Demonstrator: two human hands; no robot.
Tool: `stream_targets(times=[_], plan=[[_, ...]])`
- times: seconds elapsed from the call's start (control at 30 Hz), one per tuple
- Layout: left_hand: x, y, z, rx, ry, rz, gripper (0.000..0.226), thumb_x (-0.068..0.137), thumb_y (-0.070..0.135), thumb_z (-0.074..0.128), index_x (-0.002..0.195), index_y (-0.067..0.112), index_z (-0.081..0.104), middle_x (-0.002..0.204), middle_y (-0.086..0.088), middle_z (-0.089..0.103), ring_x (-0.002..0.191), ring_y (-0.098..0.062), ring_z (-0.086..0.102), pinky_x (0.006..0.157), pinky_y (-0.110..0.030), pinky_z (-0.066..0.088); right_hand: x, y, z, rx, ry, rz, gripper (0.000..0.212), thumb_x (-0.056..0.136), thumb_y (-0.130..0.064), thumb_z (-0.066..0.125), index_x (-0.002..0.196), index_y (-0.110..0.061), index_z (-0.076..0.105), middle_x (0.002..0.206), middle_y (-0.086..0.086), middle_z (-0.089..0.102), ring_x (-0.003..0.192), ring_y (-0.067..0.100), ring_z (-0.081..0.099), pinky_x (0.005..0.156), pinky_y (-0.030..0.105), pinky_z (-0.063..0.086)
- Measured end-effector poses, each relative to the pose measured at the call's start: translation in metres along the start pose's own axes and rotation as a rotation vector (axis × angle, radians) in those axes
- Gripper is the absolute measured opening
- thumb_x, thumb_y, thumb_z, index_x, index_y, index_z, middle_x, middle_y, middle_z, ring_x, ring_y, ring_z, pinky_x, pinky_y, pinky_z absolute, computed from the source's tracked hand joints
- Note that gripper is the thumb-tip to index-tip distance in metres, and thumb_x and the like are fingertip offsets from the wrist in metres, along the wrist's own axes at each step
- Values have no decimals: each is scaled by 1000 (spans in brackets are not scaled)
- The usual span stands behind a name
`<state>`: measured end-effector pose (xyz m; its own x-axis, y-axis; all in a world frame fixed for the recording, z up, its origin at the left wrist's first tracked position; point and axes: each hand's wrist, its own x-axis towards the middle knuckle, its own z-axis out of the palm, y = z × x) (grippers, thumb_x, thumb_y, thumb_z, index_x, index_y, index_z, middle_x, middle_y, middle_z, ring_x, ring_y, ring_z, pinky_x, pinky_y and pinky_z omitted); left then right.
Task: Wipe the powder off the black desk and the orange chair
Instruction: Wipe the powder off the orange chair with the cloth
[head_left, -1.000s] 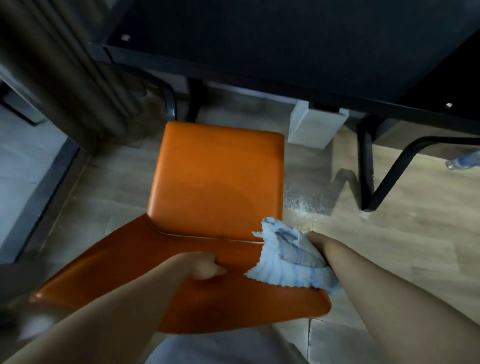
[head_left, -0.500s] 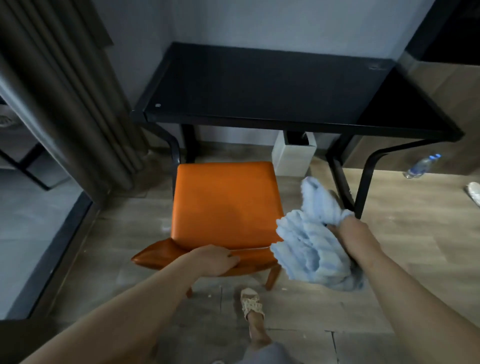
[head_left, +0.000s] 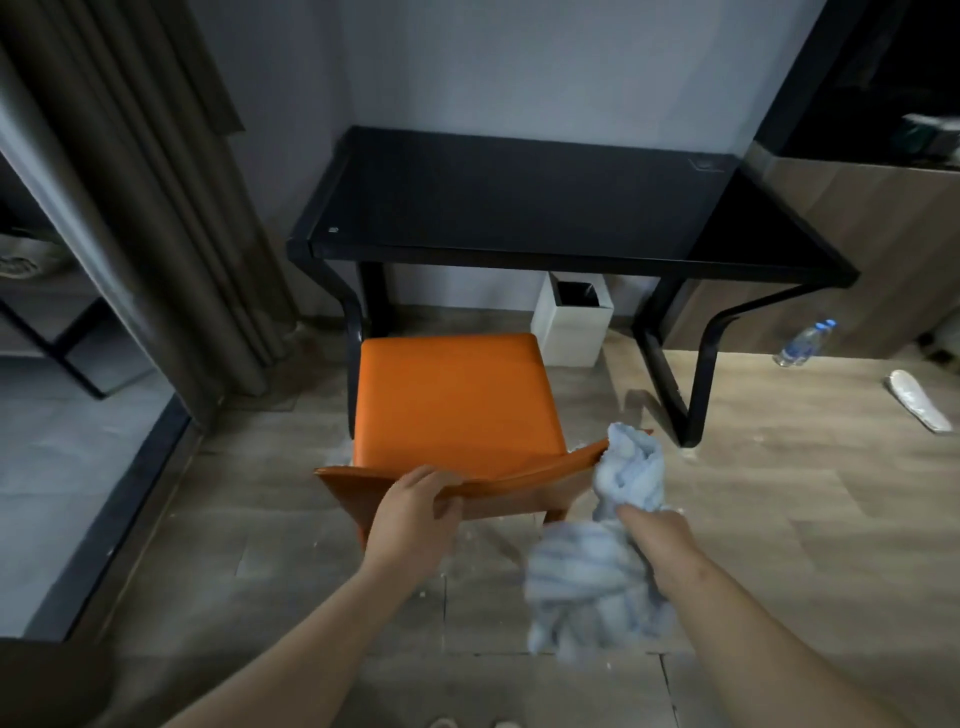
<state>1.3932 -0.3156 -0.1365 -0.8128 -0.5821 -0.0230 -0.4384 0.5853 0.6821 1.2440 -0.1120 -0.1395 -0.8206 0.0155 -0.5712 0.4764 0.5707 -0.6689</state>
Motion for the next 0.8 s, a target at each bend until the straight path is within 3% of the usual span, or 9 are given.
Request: stream_targets(times=[0.07,0.13,0.2,0.27,0.33,0.4,0.5,0.67,0.8], plan=[[-12,0,1,-174,240,-251,32,87,17,59,118,22,56,123,3,47,98,-15,53,83,-28,45,-3,-16,10,253,-24,57,25,82,-25,65,98,-7,63,91,14,65,83,31,61,78,37,50],[-13,-1,1,-374,404,-582,38,84,18,62,119,17,48,122,-7,43,92,-20,51,79,-33,45,-7,-32,22,417,-81,141,22,82,-27,63,95,-9,64,98,14,68,91,32,64,85,42,52],[-4,-2,0,-639,425,-909,51,83,26,66,125,11,44,126,-15,47,102,-29,54,88,-39,47,-11,-41,34,510,-168,224,24,82,-32,62,97,-13,65,107,13,69,100,32,64,93,47,50],[7,-3,0,-929,352,-1092,60,82,34,68,129,8,44,126,-17,53,109,-33,56,93,-42,48,-13,-43,42,536,-254,288,39,83,-48,61,105,-15,66,111,11,68,103,32,64,96,48,48],[16,0,-1,-1162,268,-1116,58,83,34,68,131,11,45,124,-13,56,108,-28,57,87,-37,50,-12,-47,48,563,-324,333,52,81,-58,60,112,-16,64,112,12,67,104,32,62,99,49,45],[25,3,0,-1240,236,-1100,55,84,30,67,132,12,45,115,-11,59,97,-23,58,79,-35,50,-6,-52,50,618,-372,354,53,81,-58,60,115,-16,63,112,13,67,105,33,62,99,49,45],[39,2,8,-1211,204,-1093,56,86,23,65,134,9,40,109,-15,58,85,-24,57,72,-37,49,7,-56,56,715,-419,373,53,85,-51,58,121,-13,60,117,16,64,109,34,59,101,48,42],[50,-6,25,-1210,244,-1060,51,86,9,58,132,6,36,119,-23,56,97,-33,62,59,-40,54,27,-54,63,668,-472,377,47,88,-30,52,131,-10,51,127,19,58,116,37,54,105,48,38],[52,-10,31,-1217,303,-966,46,87,5,54,129,7,36,112,-22,59,87,-31,64,51,-34,53,44,-50,65,649,-480,311,20,89,-18,46,105,-9,54,95,11,54,87,30,52,82,36,42]])
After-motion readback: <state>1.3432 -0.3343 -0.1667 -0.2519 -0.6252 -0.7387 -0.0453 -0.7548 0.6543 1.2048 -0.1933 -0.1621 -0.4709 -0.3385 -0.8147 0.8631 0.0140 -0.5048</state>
